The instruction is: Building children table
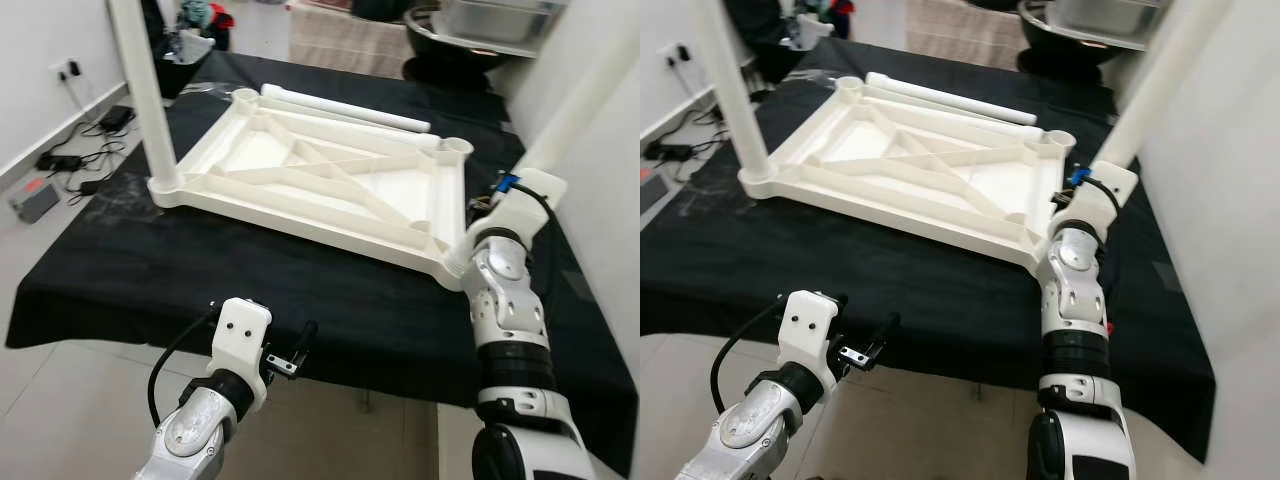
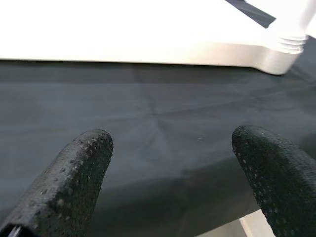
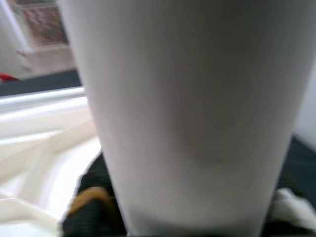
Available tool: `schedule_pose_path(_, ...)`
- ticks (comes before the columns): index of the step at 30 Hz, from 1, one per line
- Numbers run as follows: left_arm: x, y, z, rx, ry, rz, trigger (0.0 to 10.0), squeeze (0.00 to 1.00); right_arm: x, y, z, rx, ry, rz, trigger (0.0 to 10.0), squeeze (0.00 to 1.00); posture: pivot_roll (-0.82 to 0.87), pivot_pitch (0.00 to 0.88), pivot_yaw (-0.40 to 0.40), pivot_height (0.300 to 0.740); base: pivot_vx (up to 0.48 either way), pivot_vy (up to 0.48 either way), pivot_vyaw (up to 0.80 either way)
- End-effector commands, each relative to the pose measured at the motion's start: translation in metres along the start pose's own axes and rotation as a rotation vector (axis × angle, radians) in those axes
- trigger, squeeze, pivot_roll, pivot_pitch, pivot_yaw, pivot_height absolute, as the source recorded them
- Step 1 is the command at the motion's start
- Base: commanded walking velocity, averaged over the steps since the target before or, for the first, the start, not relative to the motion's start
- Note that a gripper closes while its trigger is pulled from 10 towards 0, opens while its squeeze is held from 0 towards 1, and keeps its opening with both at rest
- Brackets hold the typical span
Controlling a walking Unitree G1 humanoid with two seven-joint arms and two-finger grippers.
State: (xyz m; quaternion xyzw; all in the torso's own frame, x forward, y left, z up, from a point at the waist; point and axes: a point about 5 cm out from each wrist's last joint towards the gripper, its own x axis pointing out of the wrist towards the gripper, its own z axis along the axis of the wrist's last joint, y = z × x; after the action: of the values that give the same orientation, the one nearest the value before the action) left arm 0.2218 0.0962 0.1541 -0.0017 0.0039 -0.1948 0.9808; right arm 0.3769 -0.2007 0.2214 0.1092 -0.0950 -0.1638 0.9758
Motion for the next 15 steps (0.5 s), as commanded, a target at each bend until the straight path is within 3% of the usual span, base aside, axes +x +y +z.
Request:
schedule_pose_path(1, -0.001, -0.002, -0.004, -0.005, 0.015, -0.004, 10.0, 0.00, 0.002, 0.011, 0.000, 0.060, -0.017, 0.087, 10.0, 1.00, 0.09, 0.151, -0.124, 0.740, 0.000, 0.000, 0.00)
schedule_pose_path(5, 0.000, -0.002, -0.004, -0.006, 0.014, -0.003, 10.0, 0.00, 0.005, 0.009, 0.008, 0.069, -0.036, 0.117, 10.0, 1.00, 0.09, 0.152, -0.123, 0.740, 0.000, 0.000, 0.00)
schedule_pose_path(6, 0.000, -0.002, -0.004, -0.007, 0.014, -0.002, 10.0, 0.00, 0.006, 0.009, 0.011, 0.103, -0.027, 0.199, 10.0, 0.00, 0.08, 0.152, -0.122, 0.740, 0.000, 0.000, 0.00)
schedule_pose_path(8, 0.000, -0.003, -0.004, -0.008, 0.014, -0.003, 10.0, 0.00, 0.004, 0.016, 0.010, 0.208, 0.056, 0.486, 10.0, 0.00, 0.08, 0.152, -0.122, 0.740, 0.000, 0.000, 0.00)
schedule_pose_path(9, 0.000, -0.003, -0.004, -0.008, 0.014, -0.003, 10.0, 0.00, 0.004, 0.016, 0.010, 0.208, 0.056, 0.486, 10.0, 0.00, 0.08, 0.152, -0.122, 0.740, 0.000, 0.000, 0.00)
schedule_pose_path(10, 0.000, -0.003, -0.004, -0.009, 0.013, -0.003, 10.0, 0.00, -0.002, 0.019, 0.010, 0.251, 0.088, 0.634, 10.0, 0.00, 0.08, 0.153, -0.123, 0.740, 0.000, 0.000, 0.00)
schedule_pose_path(11, 0.000, -0.003, -0.004, -0.009, 0.013, -0.003, 10.0, 0.00, -0.002, 0.019, 0.010, 0.251, 0.088, 0.634, 10.0, 0.00, 0.08, 0.153, -0.123, 0.740, 0.000, 0.000, 0.00)
schedule_pose_path(13, 0.000, -0.003, -0.003, -0.010, 0.012, -0.003, 10.0, 0.00, -0.017, 0.019, 0.009, 0.274, 0.140, 0.907, 10.0, 0.00, 0.08, 0.156, -0.125, 0.740, 0.000, 0.000, 0.00)
schedule_pose_path(14, 0.000, -0.003, -0.003, -0.010, 0.012, -0.003, 10.0, 0.00, -0.017, 0.019, 0.009, 0.274, 0.140, 0.907, 10.0, 0.00, 0.08, 0.156, -0.125, 0.740, 0.000, 0.000, 0.00)
schedule_pose_path(15, 0.000, -0.003, -0.003, -0.010, 0.012, -0.003, 10.0, 0.00, -0.026, 0.017, 0.008, 0.280, 0.165, 1.035, 10.0, 0.00, 0.09, 0.158, -0.126, 0.740, 0.000, 0.000, 0.00)
